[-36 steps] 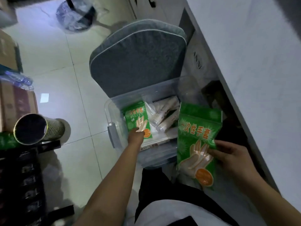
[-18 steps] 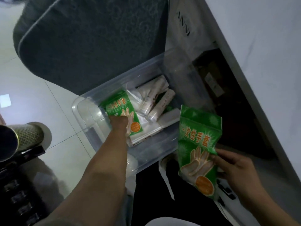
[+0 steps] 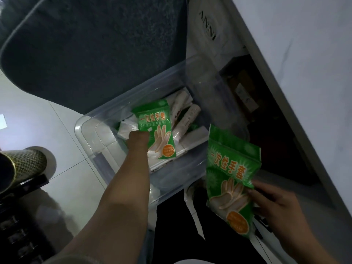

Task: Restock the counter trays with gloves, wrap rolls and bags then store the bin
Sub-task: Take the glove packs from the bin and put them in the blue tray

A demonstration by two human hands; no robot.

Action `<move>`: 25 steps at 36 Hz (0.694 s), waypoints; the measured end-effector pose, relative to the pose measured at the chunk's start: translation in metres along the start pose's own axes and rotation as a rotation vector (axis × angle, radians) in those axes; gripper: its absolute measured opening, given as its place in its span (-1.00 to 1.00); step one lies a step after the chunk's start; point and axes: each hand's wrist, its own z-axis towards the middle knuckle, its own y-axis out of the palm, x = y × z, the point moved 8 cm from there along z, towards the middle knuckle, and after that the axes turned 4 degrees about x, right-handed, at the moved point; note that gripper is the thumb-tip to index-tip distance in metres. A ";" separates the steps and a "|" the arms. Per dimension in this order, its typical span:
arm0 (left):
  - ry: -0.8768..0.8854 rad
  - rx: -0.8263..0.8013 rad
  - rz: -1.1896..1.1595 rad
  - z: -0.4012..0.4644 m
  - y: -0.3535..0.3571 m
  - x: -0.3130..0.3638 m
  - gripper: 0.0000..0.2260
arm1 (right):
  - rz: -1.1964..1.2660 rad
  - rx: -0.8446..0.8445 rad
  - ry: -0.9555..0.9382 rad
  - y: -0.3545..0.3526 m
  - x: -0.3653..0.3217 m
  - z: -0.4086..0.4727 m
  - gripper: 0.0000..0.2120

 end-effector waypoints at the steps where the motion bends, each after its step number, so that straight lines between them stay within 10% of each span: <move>1: 0.030 -0.004 0.050 -0.002 0.001 0.004 -0.73 | 0.003 -0.001 -0.002 -0.002 0.002 0.001 -0.73; 25: 0.517 0.019 -0.333 -0.226 -0.097 0.024 -0.65 | 0.340 -0.072 -0.367 -0.084 -0.081 -0.067 -0.80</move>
